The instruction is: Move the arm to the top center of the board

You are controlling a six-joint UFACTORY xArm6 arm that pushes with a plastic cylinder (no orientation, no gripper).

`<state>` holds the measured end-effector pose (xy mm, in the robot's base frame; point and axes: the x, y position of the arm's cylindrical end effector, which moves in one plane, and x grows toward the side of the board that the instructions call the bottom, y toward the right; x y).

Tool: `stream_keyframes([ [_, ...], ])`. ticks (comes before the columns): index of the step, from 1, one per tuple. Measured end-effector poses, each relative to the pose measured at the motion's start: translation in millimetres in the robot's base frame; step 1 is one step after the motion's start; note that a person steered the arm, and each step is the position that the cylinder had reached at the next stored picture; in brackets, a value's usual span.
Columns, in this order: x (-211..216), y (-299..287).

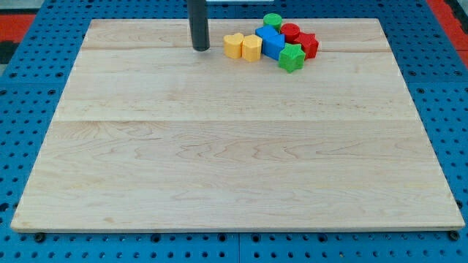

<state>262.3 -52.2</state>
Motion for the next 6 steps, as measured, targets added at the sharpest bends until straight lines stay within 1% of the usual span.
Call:
stream_keyframes([
  [1, 0.9, 35.4],
  [3, 2.5, 64.1],
  [4, 2.5, 15.5],
  [5, -14.7, -31.6],
  [6, -67.0, -10.0],
])
